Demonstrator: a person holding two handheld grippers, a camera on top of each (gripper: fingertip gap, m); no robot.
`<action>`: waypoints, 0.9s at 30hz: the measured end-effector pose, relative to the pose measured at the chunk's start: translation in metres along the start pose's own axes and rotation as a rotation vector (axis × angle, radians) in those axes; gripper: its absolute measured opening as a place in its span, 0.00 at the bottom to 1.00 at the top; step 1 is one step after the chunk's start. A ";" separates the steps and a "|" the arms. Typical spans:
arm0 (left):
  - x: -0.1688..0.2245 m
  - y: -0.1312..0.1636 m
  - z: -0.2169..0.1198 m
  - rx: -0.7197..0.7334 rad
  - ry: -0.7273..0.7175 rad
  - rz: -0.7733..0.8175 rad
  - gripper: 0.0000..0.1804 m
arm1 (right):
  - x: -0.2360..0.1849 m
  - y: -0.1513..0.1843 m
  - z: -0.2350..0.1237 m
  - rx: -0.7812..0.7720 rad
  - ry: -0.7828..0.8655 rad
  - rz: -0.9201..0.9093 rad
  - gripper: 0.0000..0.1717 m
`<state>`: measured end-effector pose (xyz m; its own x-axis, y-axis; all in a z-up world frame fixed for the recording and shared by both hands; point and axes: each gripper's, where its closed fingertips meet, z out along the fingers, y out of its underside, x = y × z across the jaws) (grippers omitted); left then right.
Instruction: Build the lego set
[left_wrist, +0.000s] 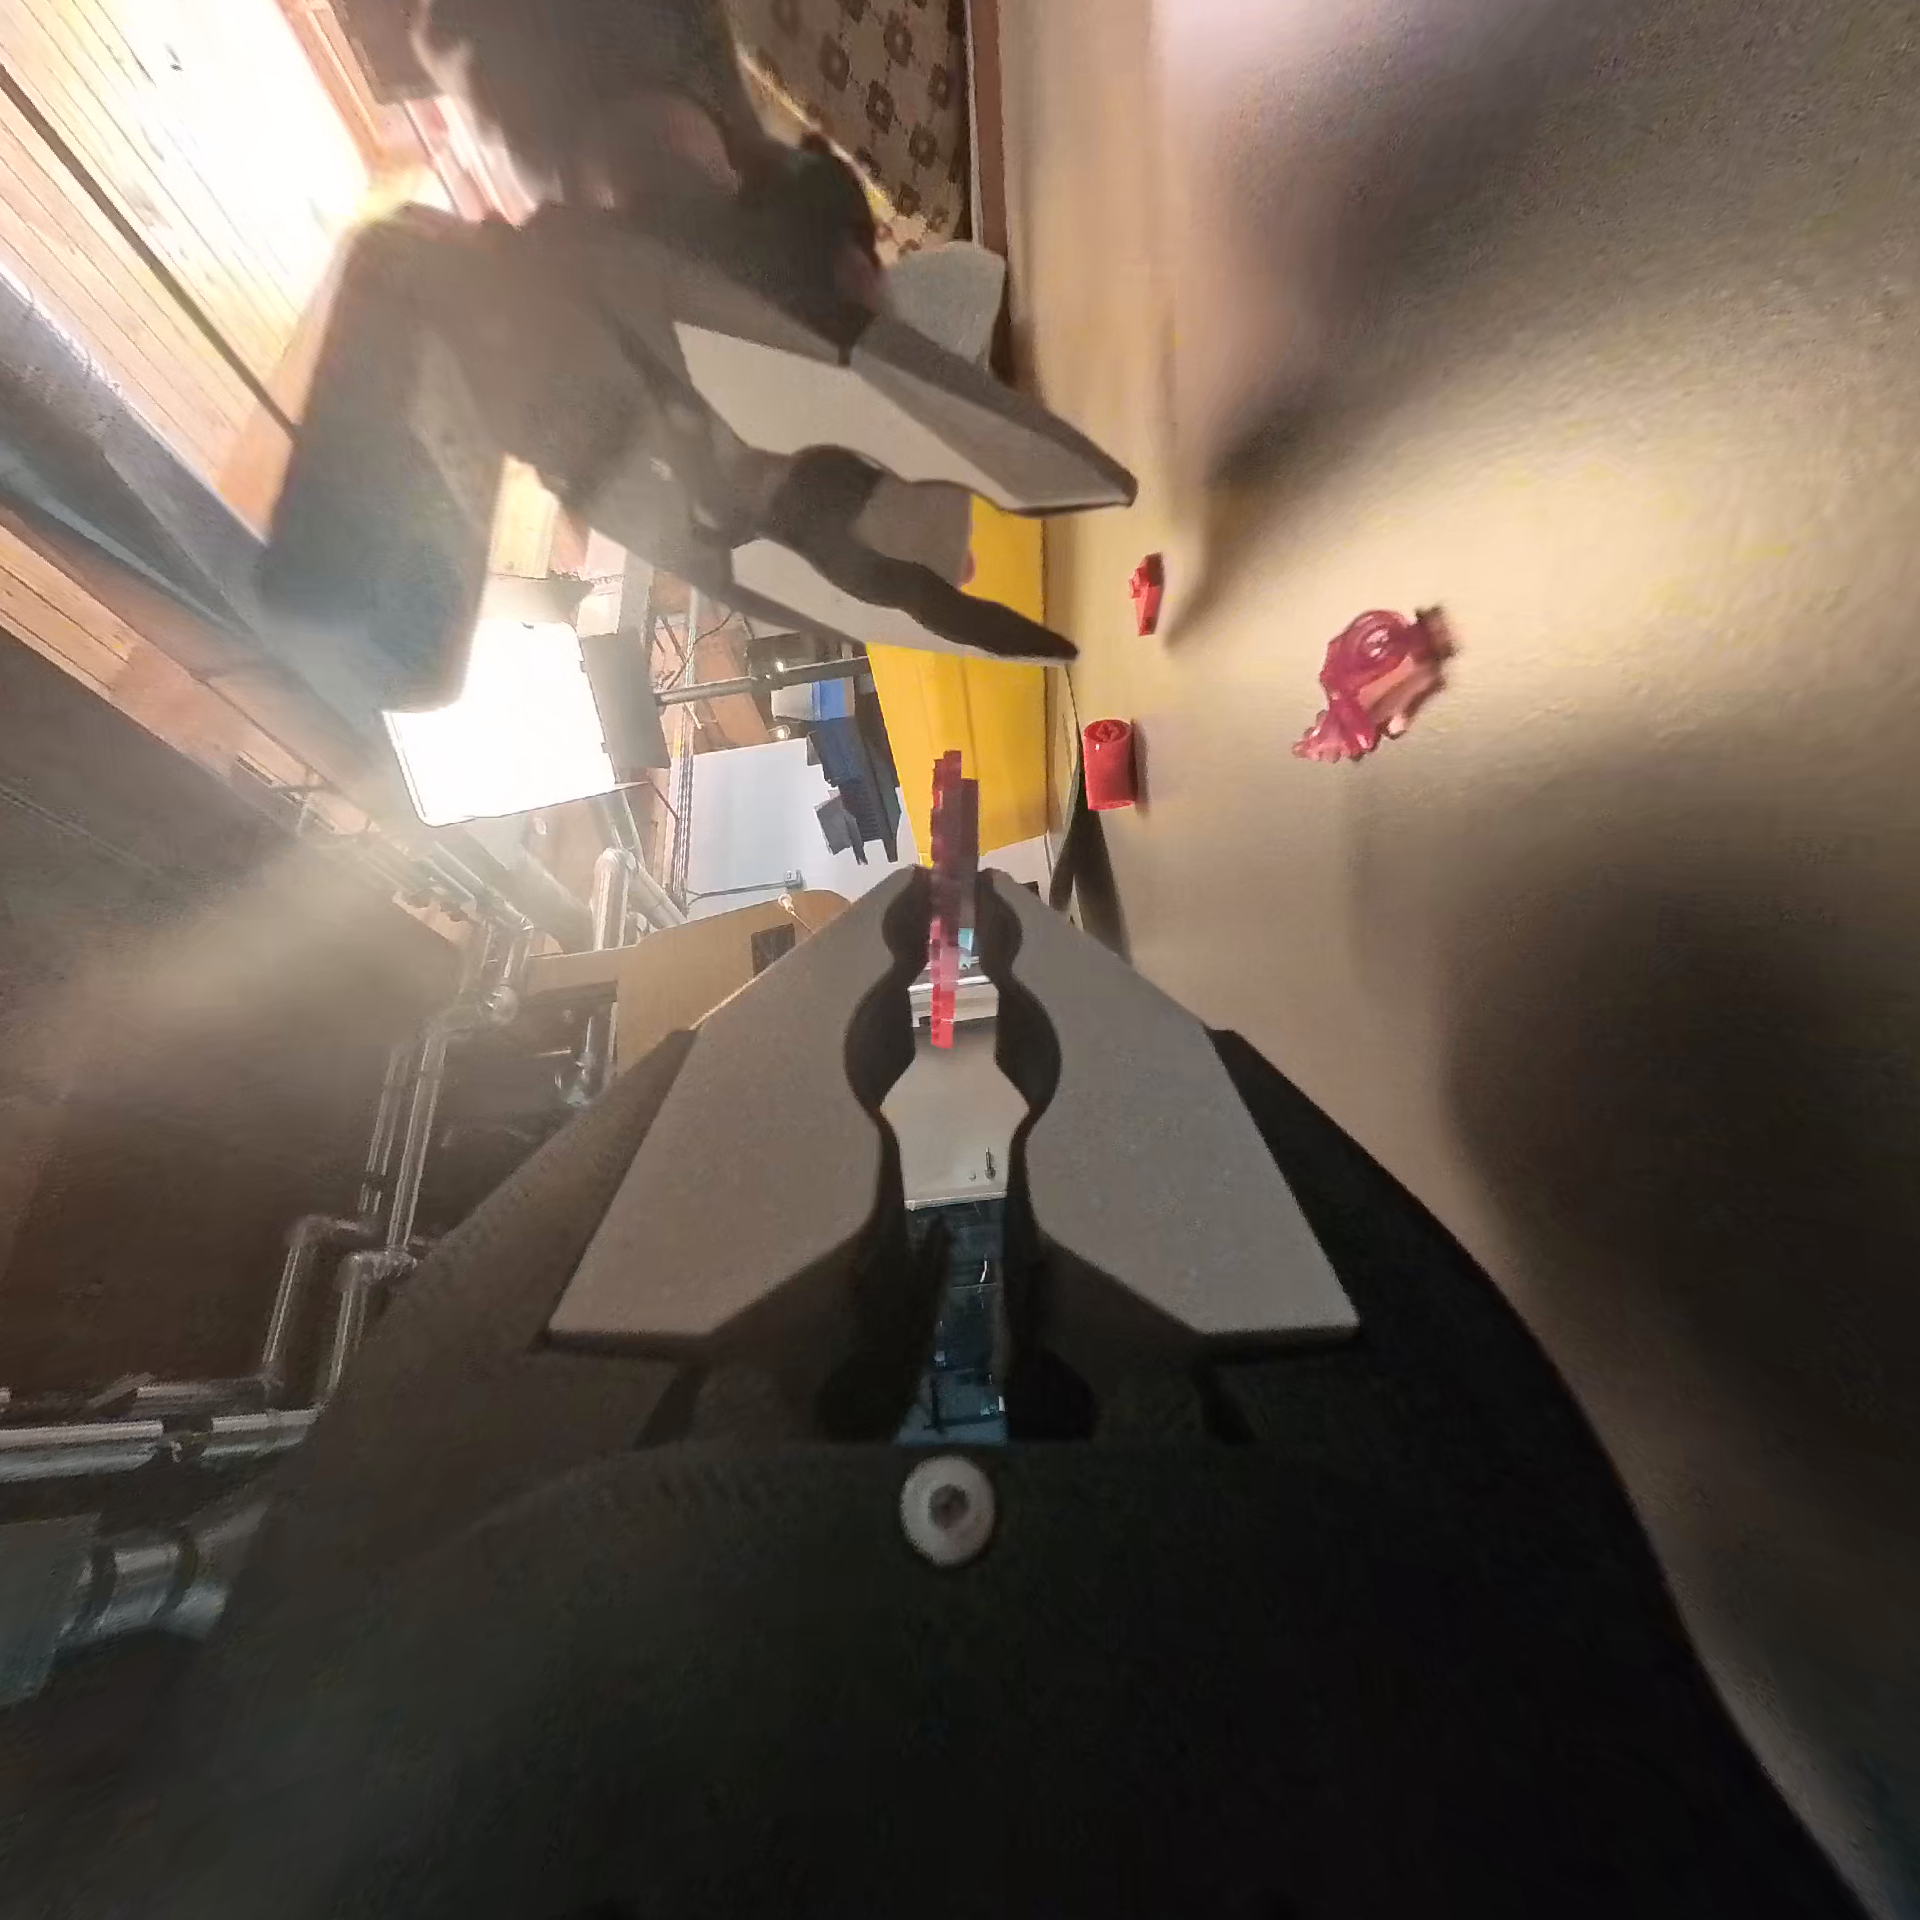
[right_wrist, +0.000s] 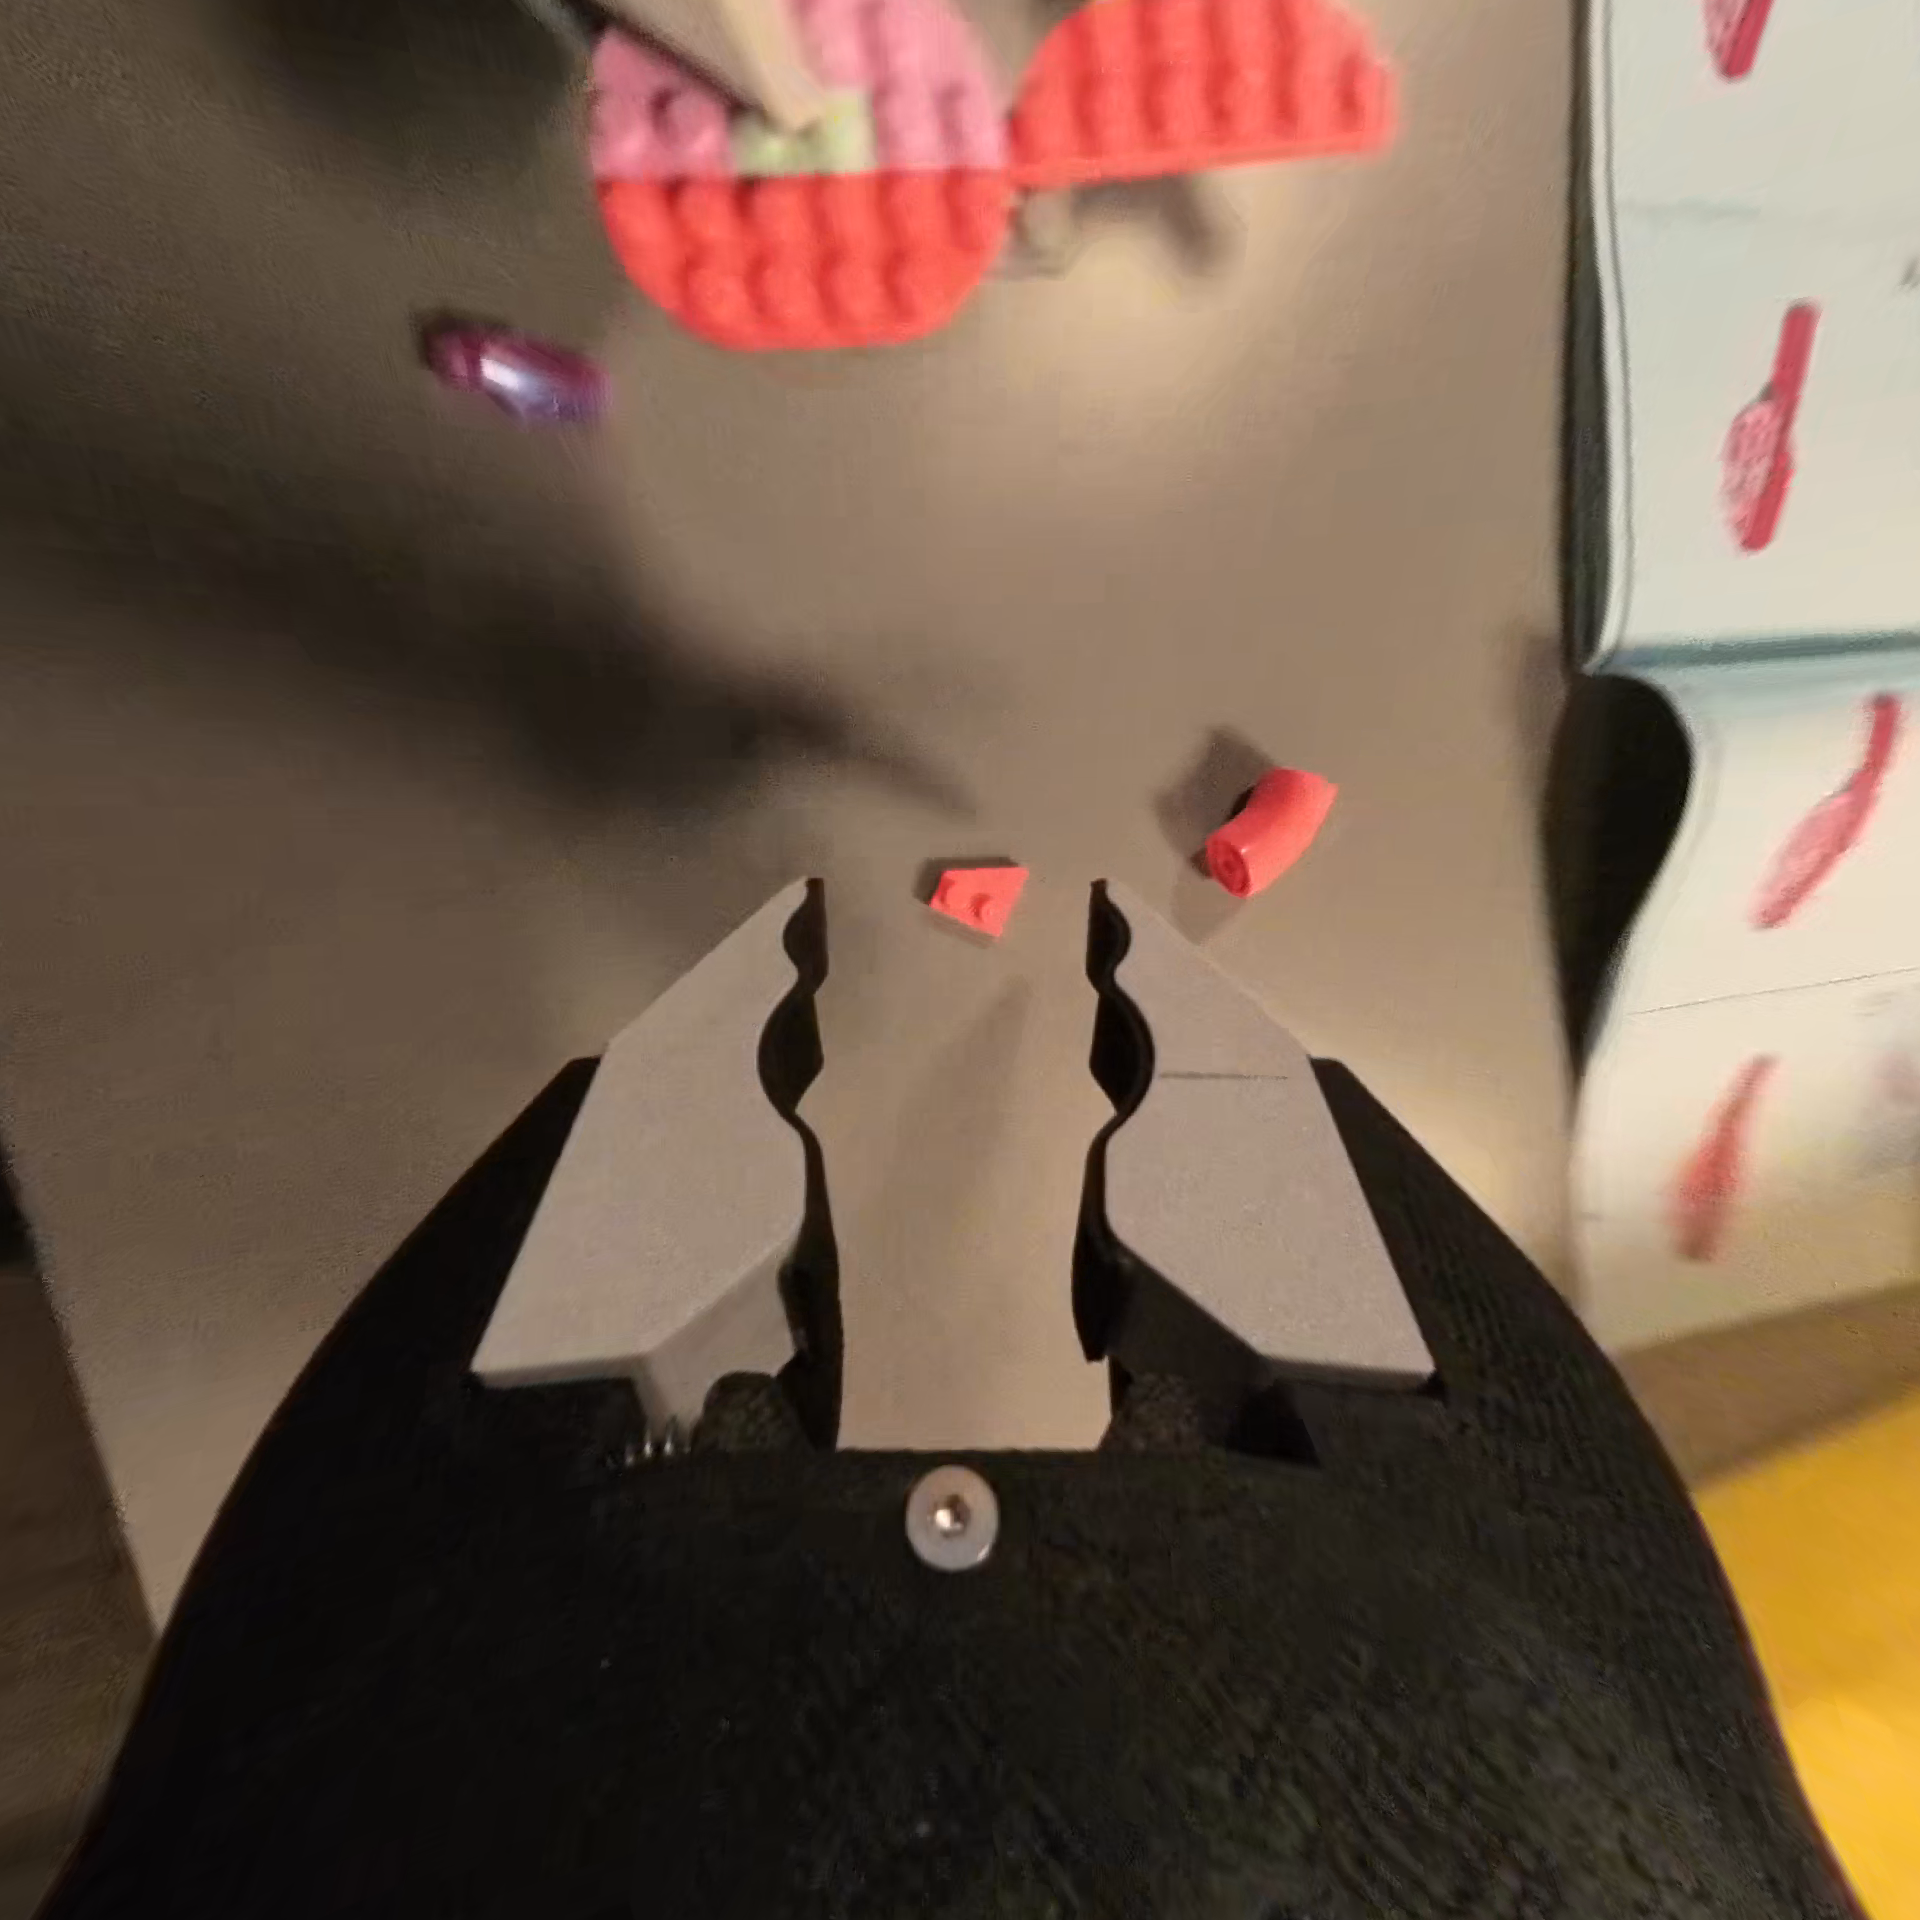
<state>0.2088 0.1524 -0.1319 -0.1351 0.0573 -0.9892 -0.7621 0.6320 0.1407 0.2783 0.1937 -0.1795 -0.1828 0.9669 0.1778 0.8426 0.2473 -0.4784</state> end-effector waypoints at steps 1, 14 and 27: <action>0.000 -0.001 0.000 0.002 0.001 -0.001 0.04 | 0.000 0.000 0.002 0.037 -0.038 0.055 0.28; 0.004 0.000 0.002 0.002 0.009 -0.014 0.04 | -0.032 0.015 -0.004 0.033 -0.332 0.178 0.22; 0.005 0.001 0.003 0.001 0.015 -0.017 0.04 | -0.024 0.005 -0.007 0.109 -0.214 0.128 0.25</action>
<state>0.2091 0.1556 -0.1368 -0.1316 0.0351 -0.9907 -0.7636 0.6337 0.1239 0.2906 0.1710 -0.1806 -0.1912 0.9790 -0.0707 0.8084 0.1162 -0.5770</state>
